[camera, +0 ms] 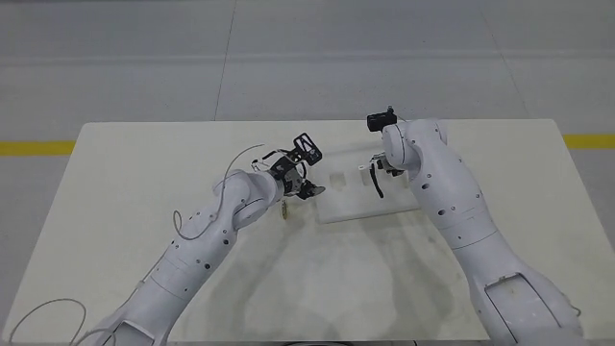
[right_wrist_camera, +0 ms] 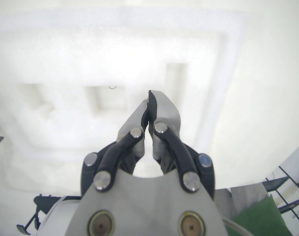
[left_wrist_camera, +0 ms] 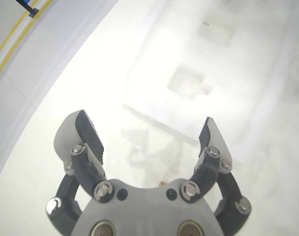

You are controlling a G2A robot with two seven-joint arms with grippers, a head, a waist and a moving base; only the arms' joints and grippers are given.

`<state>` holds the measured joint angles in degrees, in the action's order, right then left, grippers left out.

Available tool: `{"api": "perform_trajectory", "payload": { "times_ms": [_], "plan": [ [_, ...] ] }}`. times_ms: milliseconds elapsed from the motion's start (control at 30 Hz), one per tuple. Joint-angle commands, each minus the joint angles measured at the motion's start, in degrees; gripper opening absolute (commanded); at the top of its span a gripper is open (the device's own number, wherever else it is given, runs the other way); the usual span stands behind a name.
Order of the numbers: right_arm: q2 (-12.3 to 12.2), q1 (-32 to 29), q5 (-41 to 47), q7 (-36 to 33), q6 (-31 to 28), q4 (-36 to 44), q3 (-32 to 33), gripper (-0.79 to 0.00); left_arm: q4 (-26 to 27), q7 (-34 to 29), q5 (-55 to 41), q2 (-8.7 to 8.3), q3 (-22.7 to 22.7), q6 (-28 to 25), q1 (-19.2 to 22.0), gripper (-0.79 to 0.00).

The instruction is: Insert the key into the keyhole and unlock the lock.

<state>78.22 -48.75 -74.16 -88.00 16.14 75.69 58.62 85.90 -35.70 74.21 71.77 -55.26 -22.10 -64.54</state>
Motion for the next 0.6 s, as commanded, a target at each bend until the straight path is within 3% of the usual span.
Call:
{"api": "perform_trajectory", "payload": {
  "times_ms": [0, 567],
  "plan": [
    [-0.02, 0.01, -0.04, 0.0, -0.05, -0.02, -0.08, -0.785, -0.22, -0.36, -0.12, 0.12, 0.44, 0.03, 0.26, 0.0],
    [-0.07, -0.15, 0.43, 0.0, 0.14, 0.19, -0.93, -0.785, -2.84, -4.6, 0.35, 0.85, 2.86, 1.18, 1.64, 0.0]
  ]
}}
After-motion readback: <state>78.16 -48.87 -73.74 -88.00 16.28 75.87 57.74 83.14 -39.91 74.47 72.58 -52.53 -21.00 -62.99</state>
